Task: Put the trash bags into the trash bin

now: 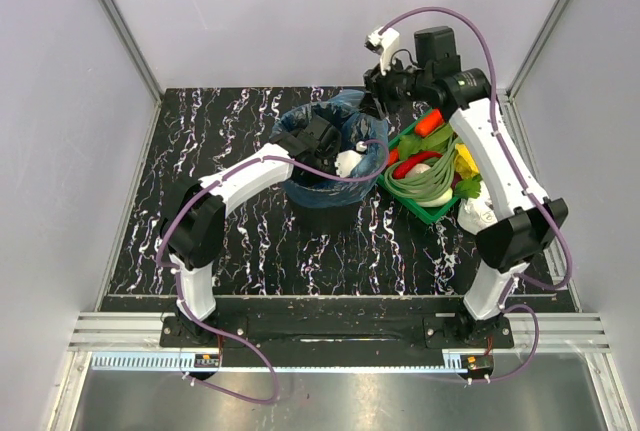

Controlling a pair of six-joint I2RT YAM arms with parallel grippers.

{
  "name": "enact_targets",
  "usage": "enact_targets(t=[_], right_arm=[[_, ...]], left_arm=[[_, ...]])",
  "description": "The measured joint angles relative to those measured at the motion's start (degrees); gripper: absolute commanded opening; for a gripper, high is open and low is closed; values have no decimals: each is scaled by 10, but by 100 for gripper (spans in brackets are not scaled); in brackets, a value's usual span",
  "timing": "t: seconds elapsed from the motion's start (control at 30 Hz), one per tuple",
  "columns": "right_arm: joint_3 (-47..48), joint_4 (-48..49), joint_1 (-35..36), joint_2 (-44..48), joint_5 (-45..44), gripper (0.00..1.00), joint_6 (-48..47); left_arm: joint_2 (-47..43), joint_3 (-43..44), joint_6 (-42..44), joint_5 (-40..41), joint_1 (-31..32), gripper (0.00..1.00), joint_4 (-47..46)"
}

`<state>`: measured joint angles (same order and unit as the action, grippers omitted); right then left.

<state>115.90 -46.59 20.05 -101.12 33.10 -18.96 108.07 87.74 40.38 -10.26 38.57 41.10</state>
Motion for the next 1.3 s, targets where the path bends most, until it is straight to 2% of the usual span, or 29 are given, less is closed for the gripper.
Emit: enact_targets(t=[0.47, 0.93, 1.03, 1.3], right_arm=[[15, -18, 12, -64, -52, 55, -33], [-8, -17, 19, -78, -53, 50, -42], [-15, -17, 21, -83, -53, 45, -42], [-19, -13, 30, -85, -59, 14, -42]], left_arm=[[0, 0, -3, 0, 0, 96, 0], [0, 0, -3, -2, 0, 96, 0], [0, 0, -2, -3, 0, 97, 0], [0, 0, 5, -4, 3, 97, 0]])
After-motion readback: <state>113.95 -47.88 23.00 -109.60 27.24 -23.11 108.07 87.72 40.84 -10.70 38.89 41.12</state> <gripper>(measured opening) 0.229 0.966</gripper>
